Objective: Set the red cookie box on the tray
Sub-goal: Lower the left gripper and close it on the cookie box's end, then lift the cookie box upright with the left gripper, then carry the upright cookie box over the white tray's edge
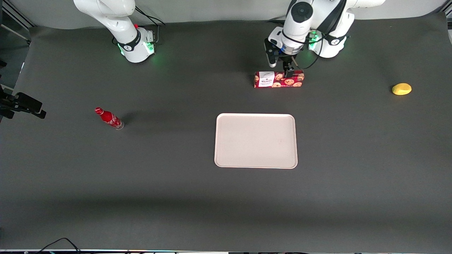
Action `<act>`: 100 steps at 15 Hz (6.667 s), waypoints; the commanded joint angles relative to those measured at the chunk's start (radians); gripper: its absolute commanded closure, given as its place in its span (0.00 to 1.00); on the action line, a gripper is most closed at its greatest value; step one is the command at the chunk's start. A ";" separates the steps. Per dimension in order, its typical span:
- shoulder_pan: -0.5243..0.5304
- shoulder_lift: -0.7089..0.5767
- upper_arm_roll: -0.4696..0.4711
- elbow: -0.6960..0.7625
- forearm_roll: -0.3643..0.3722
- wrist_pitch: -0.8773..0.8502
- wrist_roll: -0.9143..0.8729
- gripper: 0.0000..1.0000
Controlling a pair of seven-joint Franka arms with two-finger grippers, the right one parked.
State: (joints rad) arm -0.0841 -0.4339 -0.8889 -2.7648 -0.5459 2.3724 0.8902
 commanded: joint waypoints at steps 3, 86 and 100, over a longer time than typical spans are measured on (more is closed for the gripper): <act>0.018 0.081 -0.145 -0.009 -0.017 0.125 -0.120 0.00; 0.049 0.728 0.409 0.915 0.610 -0.248 -1.508 1.00; 0.049 0.957 0.423 0.898 0.761 -0.016 -1.524 1.00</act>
State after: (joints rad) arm -0.0277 0.5264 -0.4696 -1.8757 0.1887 2.3620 -0.6059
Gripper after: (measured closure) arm 0.943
